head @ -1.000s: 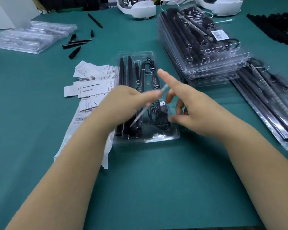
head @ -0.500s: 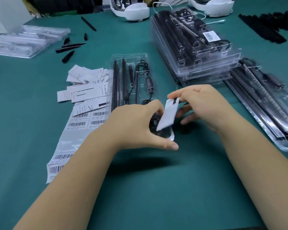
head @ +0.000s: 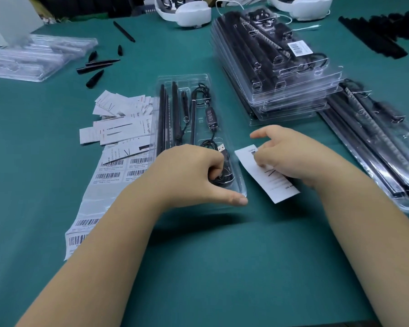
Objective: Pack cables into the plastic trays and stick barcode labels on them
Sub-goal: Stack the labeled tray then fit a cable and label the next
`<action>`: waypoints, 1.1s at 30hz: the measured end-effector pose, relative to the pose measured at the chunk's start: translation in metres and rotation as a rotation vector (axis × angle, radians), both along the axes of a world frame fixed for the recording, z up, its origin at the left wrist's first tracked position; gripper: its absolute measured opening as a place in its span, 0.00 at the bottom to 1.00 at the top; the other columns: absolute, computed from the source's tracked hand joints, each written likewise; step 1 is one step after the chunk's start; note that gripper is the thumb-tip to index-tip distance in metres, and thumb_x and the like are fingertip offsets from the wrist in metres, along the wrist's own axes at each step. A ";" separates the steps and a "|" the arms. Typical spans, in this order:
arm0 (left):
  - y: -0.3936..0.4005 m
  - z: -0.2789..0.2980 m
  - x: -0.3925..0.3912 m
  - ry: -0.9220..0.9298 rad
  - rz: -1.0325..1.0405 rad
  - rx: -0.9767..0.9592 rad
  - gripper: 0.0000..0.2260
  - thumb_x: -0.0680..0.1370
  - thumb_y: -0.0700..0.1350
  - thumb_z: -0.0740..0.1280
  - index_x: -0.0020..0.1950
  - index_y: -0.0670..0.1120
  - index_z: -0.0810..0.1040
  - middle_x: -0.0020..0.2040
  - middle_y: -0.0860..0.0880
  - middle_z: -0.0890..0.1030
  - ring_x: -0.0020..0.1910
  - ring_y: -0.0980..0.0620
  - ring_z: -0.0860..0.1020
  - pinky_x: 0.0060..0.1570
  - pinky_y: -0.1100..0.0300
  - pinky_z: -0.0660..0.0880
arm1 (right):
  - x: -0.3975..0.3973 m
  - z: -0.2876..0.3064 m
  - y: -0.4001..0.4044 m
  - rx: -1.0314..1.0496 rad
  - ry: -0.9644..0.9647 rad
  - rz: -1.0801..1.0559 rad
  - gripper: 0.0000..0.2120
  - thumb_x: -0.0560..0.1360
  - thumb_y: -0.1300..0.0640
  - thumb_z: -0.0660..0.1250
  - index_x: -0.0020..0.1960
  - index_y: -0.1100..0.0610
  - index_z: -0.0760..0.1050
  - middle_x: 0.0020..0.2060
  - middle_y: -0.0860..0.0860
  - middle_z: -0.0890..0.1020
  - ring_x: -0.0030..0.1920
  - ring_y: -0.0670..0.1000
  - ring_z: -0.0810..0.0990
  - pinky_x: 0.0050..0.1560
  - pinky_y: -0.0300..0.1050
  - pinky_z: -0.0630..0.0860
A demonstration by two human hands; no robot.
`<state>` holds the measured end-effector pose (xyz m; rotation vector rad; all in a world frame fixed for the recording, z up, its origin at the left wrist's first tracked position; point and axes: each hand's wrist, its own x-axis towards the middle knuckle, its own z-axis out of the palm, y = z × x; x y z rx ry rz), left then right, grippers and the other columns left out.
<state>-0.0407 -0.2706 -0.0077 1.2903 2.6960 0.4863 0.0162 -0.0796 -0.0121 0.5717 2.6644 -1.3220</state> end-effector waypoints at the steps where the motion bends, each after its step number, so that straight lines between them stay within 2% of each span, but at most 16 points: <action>1: -0.001 0.000 -0.001 -0.032 0.002 0.021 0.30 0.56 0.74 0.66 0.32 0.48 0.62 0.25 0.54 0.66 0.28 0.54 0.63 0.28 0.57 0.57 | -0.001 0.001 0.002 0.025 0.012 0.003 0.16 0.70 0.59 0.65 0.57 0.52 0.75 0.35 0.48 0.79 0.31 0.51 0.74 0.35 0.42 0.70; 2: -0.001 0.001 -0.002 -0.057 0.006 0.038 0.30 0.56 0.73 0.67 0.31 0.48 0.62 0.25 0.54 0.66 0.27 0.54 0.63 0.28 0.59 0.57 | -0.001 0.003 0.004 0.040 0.021 0.006 0.11 0.70 0.59 0.66 0.52 0.56 0.77 0.32 0.47 0.77 0.30 0.50 0.72 0.34 0.40 0.68; 4: -0.002 0.001 -0.003 -0.077 0.013 0.065 0.30 0.57 0.72 0.68 0.30 0.47 0.63 0.25 0.55 0.67 0.27 0.55 0.63 0.26 0.61 0.58 | 0.001 0.006 0.007 0.006 0.012 0.028 0.04 0.70 0.59 0.70 0.44 0.52 0.79 0.28 0.44 0.79 0.30 0.48 0.75 0.35 0.41 0.71; 7: -0.004 0.001 -0.005 -0.033 -0.016 0.122 0.27 0.59 0.70 0.69 0.28 0.48 0.64 0.23 0.53 0.66 0.26 0.55 0.65 0.27 0.62 0.62 | 0.005 0.009 0.010 -0.060 -0.033 0.116 0.07 0.69 0.56 0.74 0.45 0.51 0.78 0.35 0.49 0.83 0.37 0.50 0.80 0.43 0.47 0.76; 9: -0.004 0.001 -0.003 0.030 -0.046 0.130 0.25 0.60 0.69 0.66 0.28 0.48 0.68 0.22 0.53 0.66 0.27 0.55 0.67 0.26 0.64 0.61 | 0.008 0.011 0.011 -0.075 -0.078 0.179 0.05 0.69 0.56 0.74 0.45 0.53 0.80 0.36 0.51 0.84 0.35 0.48 0.80 0.37 0.43 0.77; 11: -0.001 -0.001 -0.002 0.088 -0.071 0.116 0.21 0.62 0.67 0.64 0.29 0.48 0.70 0.22 0.54 0.67 0.26 0.56 0.67 0.27 0.61 0.63 | 0.010 0.014 0.013 -0.050 -0.132 0.239 0.02 0.70 0.56 0.73 0.43 0.53 0.82 0.36 0.50 0.85 0.31 0.44 0.80 0.30 0.38 0.74; 13: 0.003 -0.003 -0.002 0.123 -0.102 0.109 0.20 0.64 0.65 0.63 0.29 0.48 0.71 0.23 0.54 0.69 0.25 0.56 0.68 0.29 0.61 0.65 | 0.011 0.016 0.016 0.005 -0.153 0.269 0.02 0.70 0.54 0.73 0.43 0.52 0.82 0.37 0.48 0.85 0.30 0.43 0.79 0.30 0.37 0.74; 15: 0.006 -0.004 -0.001 0.183 -0.161 0.136 0.19 0.67 0.62 0.62 0.28 0.47 0.70 0.24 0.52 0.71 0.25 0.51 0.68 0.29 0.61 0.66 | 0.012 0.018 0.019 0.014 -0.149 0.265 0.02 0.71 0.53 0.73 0.43 0.51 0.82 0.35 0.47 0.85 0.29 0.42 0.79 0.28 0.35 0.73; 18: 0.013 -0.007 0.008 0.361 -0.266 0.197 0.14 0.71 0.50 0.62 0.28 0.45 0.69 0.24 0.48 0.69 0.23 0.45 0.66 0.26 0.62 0.63 | 0.013 0.021 0.027 0.021 -0.125 0.218 0.01 0.71 0.55 0.72 0.42 0.52 0.82 0.31 0.47 0.83 0.25 0.41 0.77 0.24 0.32 0.70; 21: 0.021 -0.010 0.013 0.376 -0.292 0.231 0.12 0.71 0.40 0.65 0.31 0.46 0.63 0.26 0.47 0.64 0.24 0.44 0.61 0.26 0.60 0.60 | 0.016 0.024 0.036 0.027 -0.110 0.177 0.01 0.71 0.54 0.72 0.42 0.51 0.83 0.30 0.46 0.83 0.25 0.41 0.76 0.23 0.32 0.69; 24: 0.020 -0.010 0.008 0.283 -0.274 0.280 0.13 0.74 0.42 0.62 0.32 0.46 0.62 0.28 0.49 0.64 0.28 0.46 0.63 0.28 0.58 0.62 | 0.016 0.025 0.040 0.018 -0.094 0.175 0.01 0.70 0.52 0.72 0.41 0.48 0.83 0.33 0.46 0.84 0.28 0.42 0.77 0.27 0.34 0.71; 27: 0.017 -0.009 0.007 0.261 -0.269 0.313 0.11 0.75 0.46 0.57 0.33 0.46 0.62 0.29 0.50 0.65 0.29 0.48 0.64 0.30 0.56 0.61 | 0.013 0.022 0.036 -0.029 -0.082 0.183 0.01 0.70 0.53 0.73 0.40 0.49 0.84 0.33 0.47 0.84 0.27 0.42 0.77 0.26 0.33 0.71; 30: 0.017 -0.010 0.007 0.273 -0.270 0.322 0.11 0.75 0.46 0.57 0.33 0.46 0.62 0.29 0.49 0.65 0.29 0.47 0.64 0.29 0.56 0.63 | 0.008 0.017 0.023 -0.137 -0.024 0.156 0.01 0.70 0.55 0.73 0.39 0.51 0.83 0.32 0.48 0.84 0.28 0.42 0.78 0.26 0.33 0.73; 33: 0.017 -0.011 0.007 0.283 -0.267 0.329 0.11 0.75 0.45 0.58 0.33 0.46 0.61 0.29 0.51 0.64 0.28 0.48 0.63 0.28 0.57 0.62 | 0.000 0.006 0.008 -0.238 0.089 0.037 0.05 0.70 0.57 0.73 0.36 0.52 0.82 0.32 0.48 0.84 0.31 0.43 0.79 0.31 0.37 0.77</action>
